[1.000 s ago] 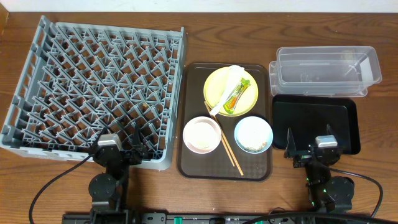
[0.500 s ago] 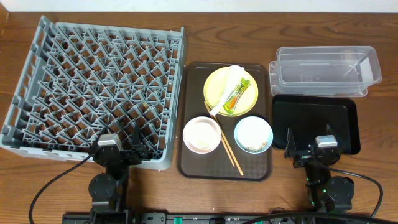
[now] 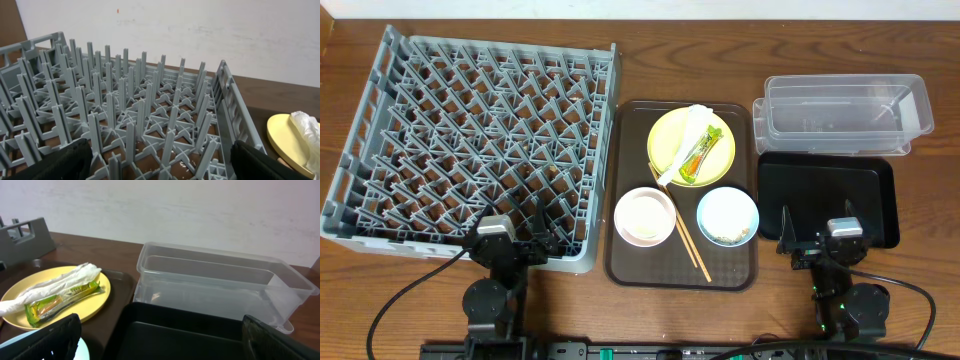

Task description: Sort waste into correct bins and load items into the dishwasher

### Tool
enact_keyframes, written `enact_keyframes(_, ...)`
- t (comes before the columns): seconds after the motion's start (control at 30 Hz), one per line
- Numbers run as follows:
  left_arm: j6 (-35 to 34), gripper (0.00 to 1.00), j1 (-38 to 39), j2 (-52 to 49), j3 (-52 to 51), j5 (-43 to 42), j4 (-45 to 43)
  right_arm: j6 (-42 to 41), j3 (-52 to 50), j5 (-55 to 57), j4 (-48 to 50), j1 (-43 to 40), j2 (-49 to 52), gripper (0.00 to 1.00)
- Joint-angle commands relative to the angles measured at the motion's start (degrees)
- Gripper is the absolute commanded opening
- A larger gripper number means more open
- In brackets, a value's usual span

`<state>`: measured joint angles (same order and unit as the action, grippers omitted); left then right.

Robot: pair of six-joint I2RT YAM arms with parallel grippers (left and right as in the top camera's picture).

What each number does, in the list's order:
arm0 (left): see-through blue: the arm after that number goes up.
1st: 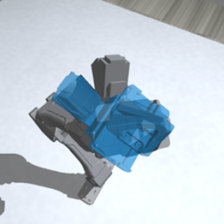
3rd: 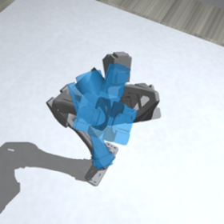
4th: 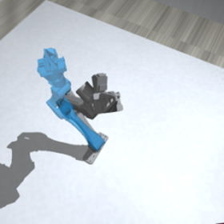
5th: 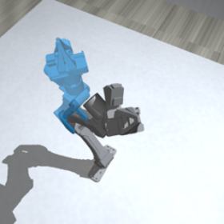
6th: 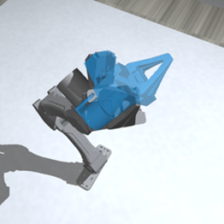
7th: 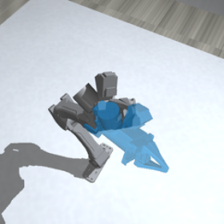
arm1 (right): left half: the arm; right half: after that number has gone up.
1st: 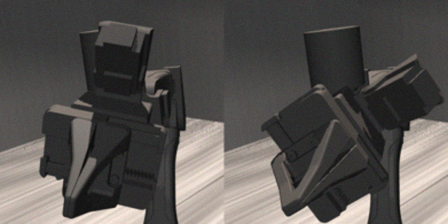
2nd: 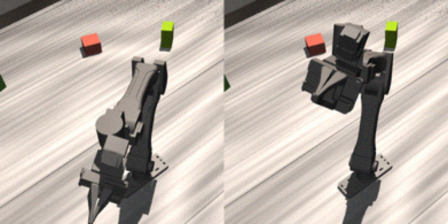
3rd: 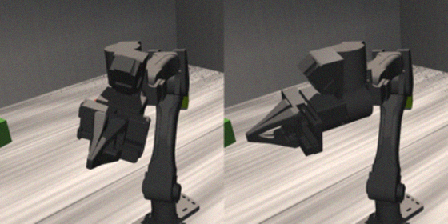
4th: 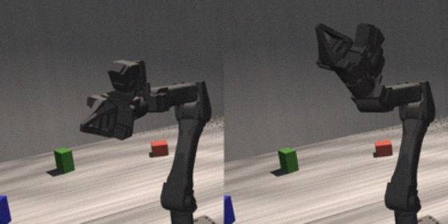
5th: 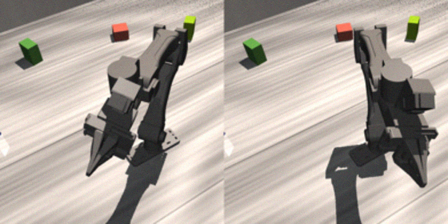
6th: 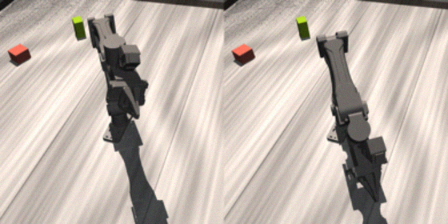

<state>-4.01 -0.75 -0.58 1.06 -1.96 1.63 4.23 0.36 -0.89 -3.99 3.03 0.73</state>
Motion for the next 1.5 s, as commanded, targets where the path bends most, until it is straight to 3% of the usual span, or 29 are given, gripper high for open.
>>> enact_keyframes(0.0,0.8,0.91,-0.2,0.3,-0.8,1.4,2.4,0.6,0.0,-0.5,-0.2,0.3,-0.1,0.99)
enact_keyframes(0.37,-0.3,0.91,-0.2,0.2,0.1,1.1,2.9,-7.2,0.5,0.5,0.4,0.3,-0.1,0.99)
enact_keyframes(0.63,-3.6,0.91,-0.2,-5.9,10.3,1.1,11.8,-7.2,7.6,0.6,-3.2,0.3,3.2,0.99)
enact_keyframes(0.97,-3.5,0.91,-0.2,-25.4,30.3,1.1,28.3,-7.2,25.4,0.3,-12.0,0.3,24.9,0.99)
enact_keyframes(1.2,-3.6,0.92,-0.2,-39.3,43.1,1.1,42.6,-7.1,43.7,-1.0,-24.6,0.3,46.0,0.99)
enact_keyframes(1.47,-3.6,0.91,-0.2,-44.2,45.7,1.1,44.8,-8.9,51.4,-5.8,-26.4,0.3,57.8,0.99)
